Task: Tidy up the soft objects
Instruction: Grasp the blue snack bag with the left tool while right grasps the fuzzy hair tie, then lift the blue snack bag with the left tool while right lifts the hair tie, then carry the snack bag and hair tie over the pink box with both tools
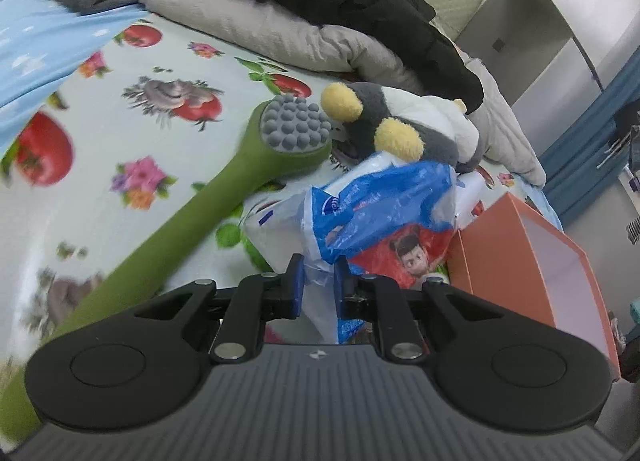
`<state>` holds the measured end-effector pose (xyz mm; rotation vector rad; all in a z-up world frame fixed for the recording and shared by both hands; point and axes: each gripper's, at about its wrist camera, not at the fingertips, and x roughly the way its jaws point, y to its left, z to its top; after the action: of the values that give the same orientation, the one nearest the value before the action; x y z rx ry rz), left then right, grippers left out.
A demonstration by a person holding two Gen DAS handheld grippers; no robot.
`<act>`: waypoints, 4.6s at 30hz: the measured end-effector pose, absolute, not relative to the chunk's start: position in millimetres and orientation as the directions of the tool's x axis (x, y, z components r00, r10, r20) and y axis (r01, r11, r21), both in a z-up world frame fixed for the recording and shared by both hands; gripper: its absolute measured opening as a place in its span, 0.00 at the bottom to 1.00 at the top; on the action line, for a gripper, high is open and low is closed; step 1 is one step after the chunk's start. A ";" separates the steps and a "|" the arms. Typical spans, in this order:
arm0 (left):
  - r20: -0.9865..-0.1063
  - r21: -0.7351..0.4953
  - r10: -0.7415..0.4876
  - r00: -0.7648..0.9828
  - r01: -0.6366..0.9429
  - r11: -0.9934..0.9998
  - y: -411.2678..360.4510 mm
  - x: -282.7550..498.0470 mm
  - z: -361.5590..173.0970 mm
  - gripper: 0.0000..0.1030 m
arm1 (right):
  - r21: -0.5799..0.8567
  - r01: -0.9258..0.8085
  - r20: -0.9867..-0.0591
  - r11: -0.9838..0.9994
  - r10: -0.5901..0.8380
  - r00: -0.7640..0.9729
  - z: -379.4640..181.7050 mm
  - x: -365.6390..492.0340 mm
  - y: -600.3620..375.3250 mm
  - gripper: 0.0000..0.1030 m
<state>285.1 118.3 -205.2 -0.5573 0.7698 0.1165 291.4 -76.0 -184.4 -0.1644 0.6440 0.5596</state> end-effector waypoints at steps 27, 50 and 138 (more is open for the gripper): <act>-0.848 -0.216 -0.003 0.529 -0.341 0.915 78.1 132.7 -231.7 0.33 | 0.107 -0.602 -0.794 0.791 0.433 0.427 -213.3 197.6 -119.3 0.28; -0.750 0.005 -0.053 0.659 0.086 0.996 59.8 168.2 -197.7 0.62 | 0.129 -0.469 -0.815 0.874 0.363 0.452 -240.4 224.1 -105.3 0.39; -0.595 -0.352 -0.207 0.777 -0.020 0.936 -5.2 75.0 -62.7 0.09 | 0.157 -0.398 -0.562 0.904 0.414 0.716 -60.9 107.1 -198.4 0.11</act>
<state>75.0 -5.2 -62.7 -0.3529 0.6770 -0.1031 107.1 -198.4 -60.9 0.0258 0.6279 0.4494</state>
